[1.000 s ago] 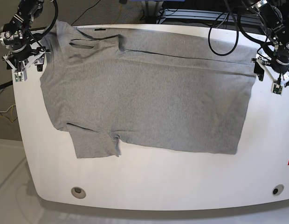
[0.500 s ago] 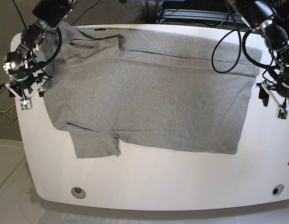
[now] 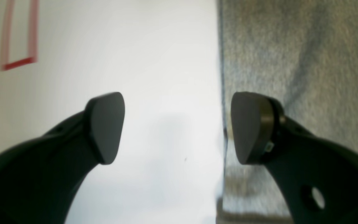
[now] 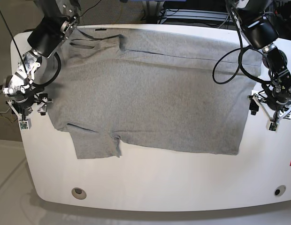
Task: Fold the T-shirt properly
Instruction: 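Release the folded edge and move both grippers toward the shirt's sides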
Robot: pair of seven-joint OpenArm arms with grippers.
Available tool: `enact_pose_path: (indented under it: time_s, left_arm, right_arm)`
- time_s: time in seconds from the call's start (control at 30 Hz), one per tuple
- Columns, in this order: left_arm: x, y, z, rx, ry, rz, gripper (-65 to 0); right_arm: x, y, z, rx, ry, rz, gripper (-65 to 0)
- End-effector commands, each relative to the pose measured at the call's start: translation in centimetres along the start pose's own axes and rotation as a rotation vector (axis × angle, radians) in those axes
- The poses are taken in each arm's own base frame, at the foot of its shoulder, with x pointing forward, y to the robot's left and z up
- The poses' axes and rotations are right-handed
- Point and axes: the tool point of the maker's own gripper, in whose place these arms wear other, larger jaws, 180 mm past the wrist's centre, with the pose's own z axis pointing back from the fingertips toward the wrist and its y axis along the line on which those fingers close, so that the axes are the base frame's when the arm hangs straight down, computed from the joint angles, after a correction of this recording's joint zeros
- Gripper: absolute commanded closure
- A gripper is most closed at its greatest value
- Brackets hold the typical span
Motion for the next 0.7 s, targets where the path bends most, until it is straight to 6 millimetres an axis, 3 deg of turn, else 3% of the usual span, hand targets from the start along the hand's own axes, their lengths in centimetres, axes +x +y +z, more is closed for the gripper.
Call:
enact_pose_path:
  time_s: [0.0,0.17,0.67]
  left_arm:
    - [1.5,1.4,0.2,0.019,-0.042,-0.003,-50.9]
    - [0.9,1.2,-0.2,0.006,-0.021,0.005,-50.9]
    - [1.0,0.2,-0.7,-0.019,-0.015,-0.018,-50.9]
  right_arm:
    - [2.1,-0.8,-0.5,0.006,-0.068,-0.025,-39.8]
    - [2.7,0.4,-2.1,0.063,-0.095,-0.075,-39.8]
    - [2.5,1.2,-5.1,0.159,-0.138,-0.266,-39.8]
